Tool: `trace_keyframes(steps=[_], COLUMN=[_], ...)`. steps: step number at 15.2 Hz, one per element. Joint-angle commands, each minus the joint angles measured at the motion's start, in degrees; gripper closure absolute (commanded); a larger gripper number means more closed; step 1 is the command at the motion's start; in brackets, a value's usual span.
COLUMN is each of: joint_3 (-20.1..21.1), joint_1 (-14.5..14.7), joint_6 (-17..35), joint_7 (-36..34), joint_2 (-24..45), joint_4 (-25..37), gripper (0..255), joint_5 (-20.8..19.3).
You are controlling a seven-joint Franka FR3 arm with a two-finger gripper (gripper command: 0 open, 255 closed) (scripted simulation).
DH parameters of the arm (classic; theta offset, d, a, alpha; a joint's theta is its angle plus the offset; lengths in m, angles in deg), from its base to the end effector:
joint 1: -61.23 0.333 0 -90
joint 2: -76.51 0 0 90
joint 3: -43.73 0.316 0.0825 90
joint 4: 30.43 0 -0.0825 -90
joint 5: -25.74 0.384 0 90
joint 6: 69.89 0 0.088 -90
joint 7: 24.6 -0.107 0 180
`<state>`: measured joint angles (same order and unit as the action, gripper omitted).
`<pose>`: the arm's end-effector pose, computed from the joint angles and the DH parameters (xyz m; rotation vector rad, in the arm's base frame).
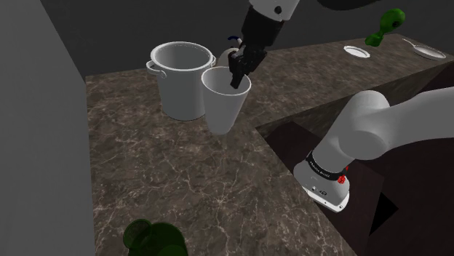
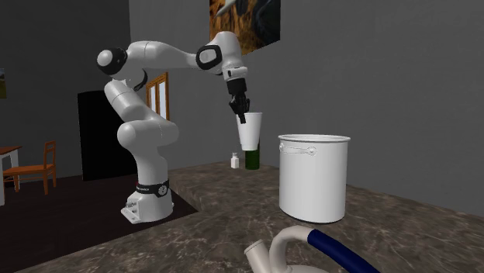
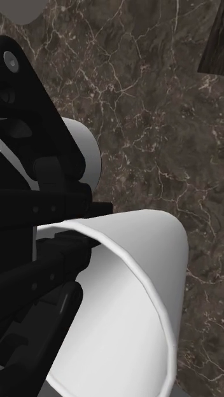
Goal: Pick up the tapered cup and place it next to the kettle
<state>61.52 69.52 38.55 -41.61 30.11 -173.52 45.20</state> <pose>0.2854 0.1868 0.5461 -2.9715 -0.0118 -0.2095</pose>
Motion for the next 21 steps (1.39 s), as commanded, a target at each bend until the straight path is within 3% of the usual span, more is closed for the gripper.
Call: trace_keyframes(steps=[1, 15, 21], joint_3=[-0.3, -1.9, -8.7], joint_1=[-0.1, -1.1, -3.7], joint_6=[-1.6, -10.9, -10.3], joint_7=[-0.3, -1.7, 6.2], joint_2=[0.1, 2.3, 5.8], joint_4=[1.7, 13.3, 14.5], gripper=[255, 255, 255], joint_5=[-0.3, -2.3, -6.0])
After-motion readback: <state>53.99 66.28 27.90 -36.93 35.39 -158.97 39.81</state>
